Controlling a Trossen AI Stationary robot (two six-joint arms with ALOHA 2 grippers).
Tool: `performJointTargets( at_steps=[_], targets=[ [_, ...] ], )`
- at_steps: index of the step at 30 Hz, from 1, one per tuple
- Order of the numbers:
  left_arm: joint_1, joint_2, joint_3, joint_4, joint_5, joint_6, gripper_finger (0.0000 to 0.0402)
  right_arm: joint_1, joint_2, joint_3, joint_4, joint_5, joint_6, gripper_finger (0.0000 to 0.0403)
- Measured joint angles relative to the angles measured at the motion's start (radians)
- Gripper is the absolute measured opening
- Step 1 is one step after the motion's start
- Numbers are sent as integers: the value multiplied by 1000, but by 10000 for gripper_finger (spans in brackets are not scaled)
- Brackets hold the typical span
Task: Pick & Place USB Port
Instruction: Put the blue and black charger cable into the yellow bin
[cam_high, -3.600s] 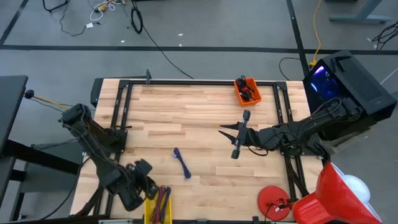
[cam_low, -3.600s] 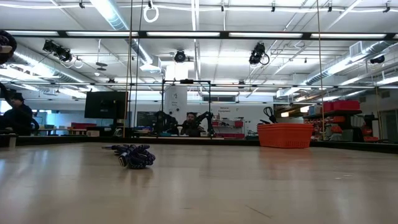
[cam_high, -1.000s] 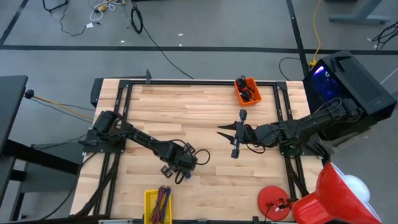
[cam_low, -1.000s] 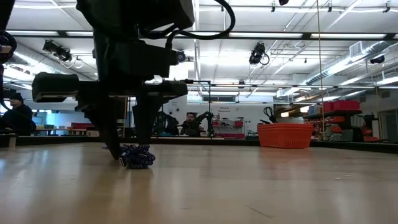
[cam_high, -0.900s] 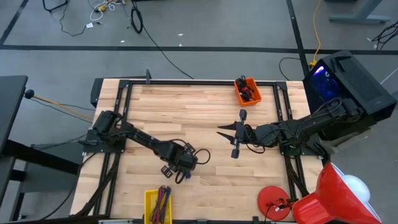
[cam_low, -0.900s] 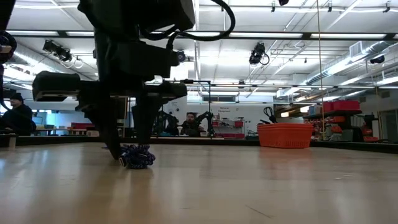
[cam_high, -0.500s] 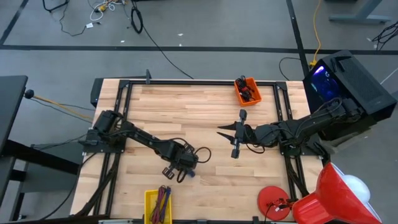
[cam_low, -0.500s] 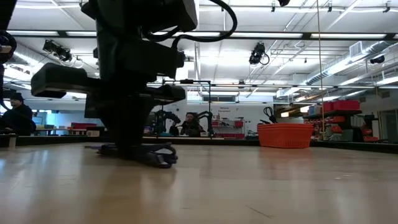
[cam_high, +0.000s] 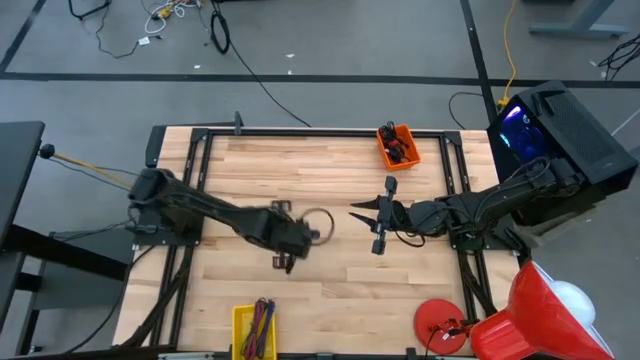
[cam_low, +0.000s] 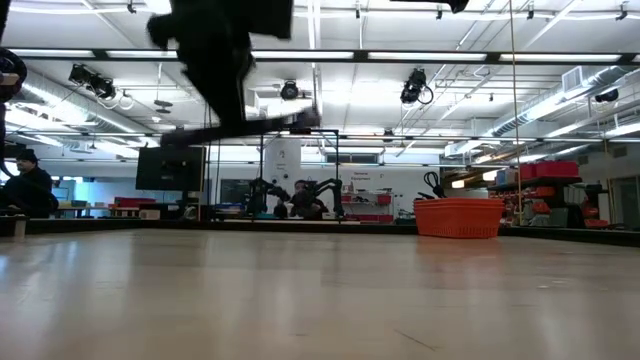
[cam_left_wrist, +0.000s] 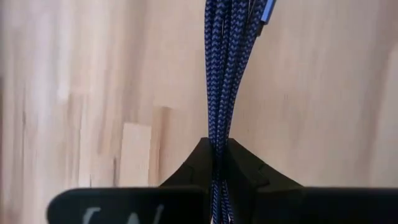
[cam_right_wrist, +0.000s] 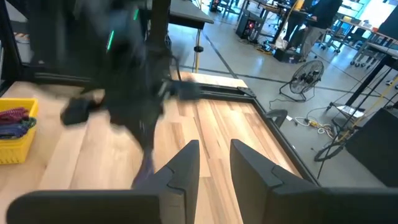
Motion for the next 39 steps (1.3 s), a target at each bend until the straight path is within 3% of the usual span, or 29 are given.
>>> performJointTargets(
  at_steps=[6, 14, 18, 28, 39],
  targets=[
    [-103, -197, -1, -29, -47, -233, 22, 0, 0, 0, -7, 0, -8, 91],
    [-318, -341, 0, -157, -211, -772, 22, -1, 0, 0, -12, 0, -19, 91],
    [-440, -326, -1, -250, -234, -1031, 22, -1, 0, 0, -12, 0, -28, 91],
    [-676, -220, -20, -226, -381, -1569, 22, -1, 0, 0, -17, 0, -39, 91],
    [-782, -19, -20, -81, -370, -1849, 22, -27, 0, 0, -25, 0, -61, 91]
  ],
)
